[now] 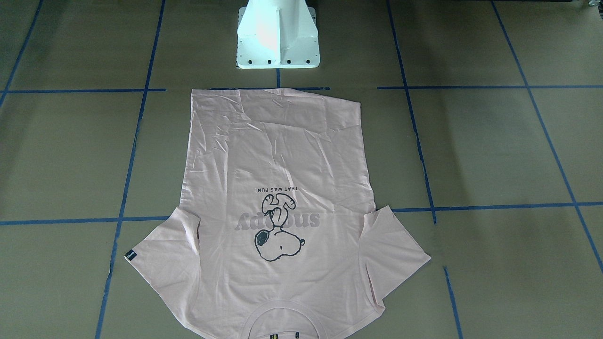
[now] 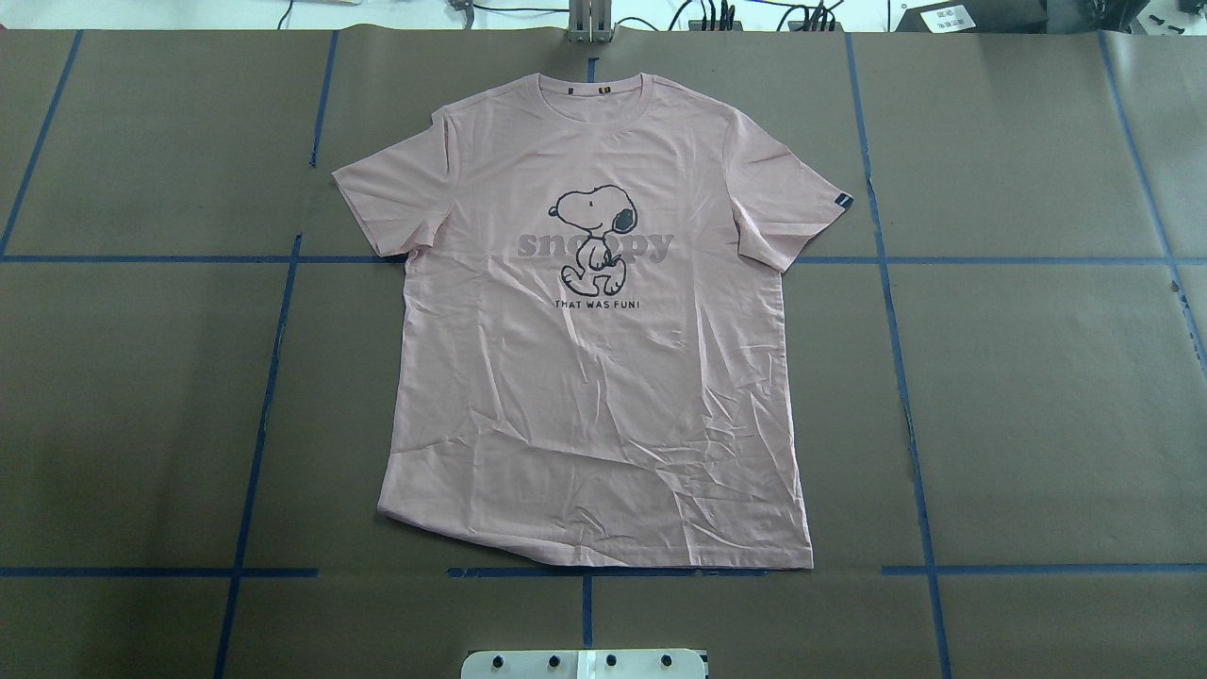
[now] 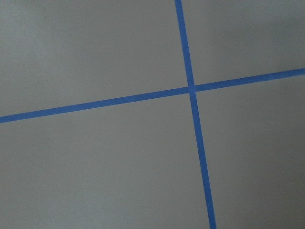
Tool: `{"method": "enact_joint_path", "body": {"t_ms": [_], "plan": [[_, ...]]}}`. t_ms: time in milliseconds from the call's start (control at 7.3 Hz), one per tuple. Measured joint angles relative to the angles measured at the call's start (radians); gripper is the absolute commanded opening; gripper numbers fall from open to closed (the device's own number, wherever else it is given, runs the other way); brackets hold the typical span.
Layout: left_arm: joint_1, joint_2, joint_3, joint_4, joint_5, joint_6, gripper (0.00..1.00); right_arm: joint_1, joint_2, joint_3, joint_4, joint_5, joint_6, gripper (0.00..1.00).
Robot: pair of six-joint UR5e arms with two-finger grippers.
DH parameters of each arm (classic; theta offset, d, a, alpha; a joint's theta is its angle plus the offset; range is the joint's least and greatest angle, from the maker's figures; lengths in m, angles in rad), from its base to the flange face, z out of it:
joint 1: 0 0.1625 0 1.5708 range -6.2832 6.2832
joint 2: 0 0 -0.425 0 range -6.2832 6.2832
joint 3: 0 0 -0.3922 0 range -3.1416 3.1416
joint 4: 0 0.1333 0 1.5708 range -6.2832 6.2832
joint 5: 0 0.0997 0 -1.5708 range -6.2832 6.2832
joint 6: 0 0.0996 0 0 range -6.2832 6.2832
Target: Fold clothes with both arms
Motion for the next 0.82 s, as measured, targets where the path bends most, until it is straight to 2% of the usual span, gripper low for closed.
{"method": "enact_joint_path", "body": {"t_ms": [548,822], "plan": [[0.0,-0.011,-0.036,-0.001,-0.001,-0.002,1.0,-0.005,0.022,0.02,-0.004,-0.003,0.019,1.0],[0.0,-0.093,-0.071,0.0,-0.007,-0.009,1.0,-0.054,0.09,0.028,0.002,-0.002,0.032,1.0]]}}
